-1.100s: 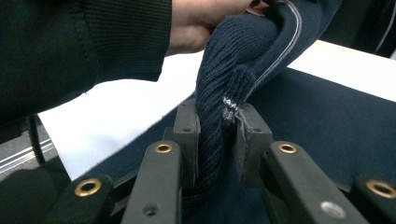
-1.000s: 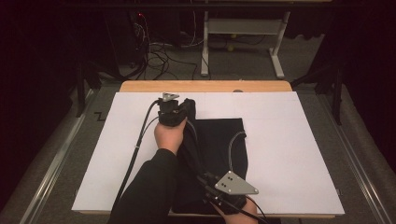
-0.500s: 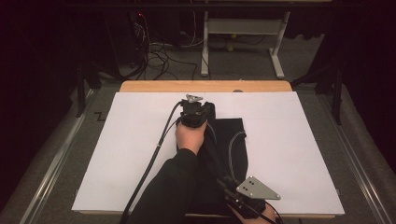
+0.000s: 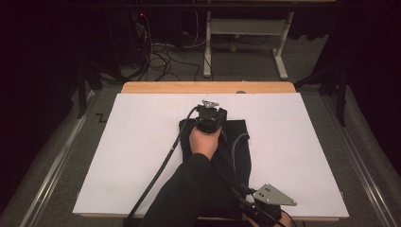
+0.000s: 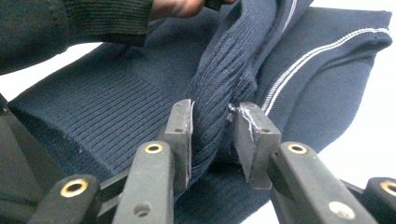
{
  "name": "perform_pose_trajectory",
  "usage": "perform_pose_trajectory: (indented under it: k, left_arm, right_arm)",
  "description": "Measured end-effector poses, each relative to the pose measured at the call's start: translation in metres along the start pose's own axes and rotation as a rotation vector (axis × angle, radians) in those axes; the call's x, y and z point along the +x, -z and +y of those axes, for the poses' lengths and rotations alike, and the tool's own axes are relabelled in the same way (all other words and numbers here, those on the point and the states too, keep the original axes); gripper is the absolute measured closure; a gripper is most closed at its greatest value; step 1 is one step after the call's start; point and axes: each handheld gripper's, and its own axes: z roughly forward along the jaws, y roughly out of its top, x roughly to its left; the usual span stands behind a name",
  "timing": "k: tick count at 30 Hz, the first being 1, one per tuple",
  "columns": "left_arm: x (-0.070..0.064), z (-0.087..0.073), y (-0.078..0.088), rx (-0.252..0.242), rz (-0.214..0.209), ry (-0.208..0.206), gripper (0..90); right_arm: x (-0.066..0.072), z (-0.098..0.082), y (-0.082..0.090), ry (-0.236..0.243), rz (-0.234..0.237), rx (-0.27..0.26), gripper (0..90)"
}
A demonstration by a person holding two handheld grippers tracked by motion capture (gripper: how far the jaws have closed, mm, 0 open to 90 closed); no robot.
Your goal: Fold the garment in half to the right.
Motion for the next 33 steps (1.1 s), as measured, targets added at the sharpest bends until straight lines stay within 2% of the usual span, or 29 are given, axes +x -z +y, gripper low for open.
perform_pose_trajectory:
  k: [3, 7, 10, 11, 17, 22, 25, 31, 33]
  left_arm:
    - [-0.005, 0.000, -0.003, -0.012, -0.024, 0.000, 78.9]
    - [-0.014, 0.001, -0.005, -0.032, -0.046, -0.024, 75.4]
    - [-0.020, 0.002, -0.004, -0.052, -0.067, -0.050, 66.3]
    - [-0.020, 0.003, -0.003, -0.055, -0.068, -0.050, 60.8]
    - [-0.018, 0.004, 0.004, -0.045, -0.082, -0.082, 48.7]
    - [-0.012, 0.001, 0.016, -0.047, -0.095, -0.116, 41.0]
    - [-0.007, -0.001, 0.027, -0.056, -0.076, -0.121, 36.3]
    - [0.016, -0.010, 0.055, -0.051, -0.049, -0.141, 21.5]
    - [0.026, -0.016, 0.066, -0.060, -0.061, -0.143, 20.1]
  right_arm:
    - [0.000, -0.002, 0.005, 0.007, -0.010, -0.003, 69.5]
    - [-0.003, -0.003, 0.014, 0.002, -0.028, -0.024, 69.7]
    - [-0.006, -0.004, 0.021, -0.009, -0.038, -0.041, 69.6]
    - [-0.008, -0.004, 0.023, -0.020, -0.041, -0.049, 69.4]
    - [-0.014, -0.001, 0.028, -0.030, -0.045, -0.070, 68.6]
    - [-0.015, -0.001, 0.027, -0.027, -0.050, -0.070, 68.4]
    - [-0.015, 0.000, 0.027, -0.026, -0.052, -0.072, 68.3]
    - [-0.019, 0.003, 0.025, -0.027, -0.058, -0.077, 68.5]
    - [-0.020, 0.006, 0.023, -0.032, -0.060, -0.081, 68.5]
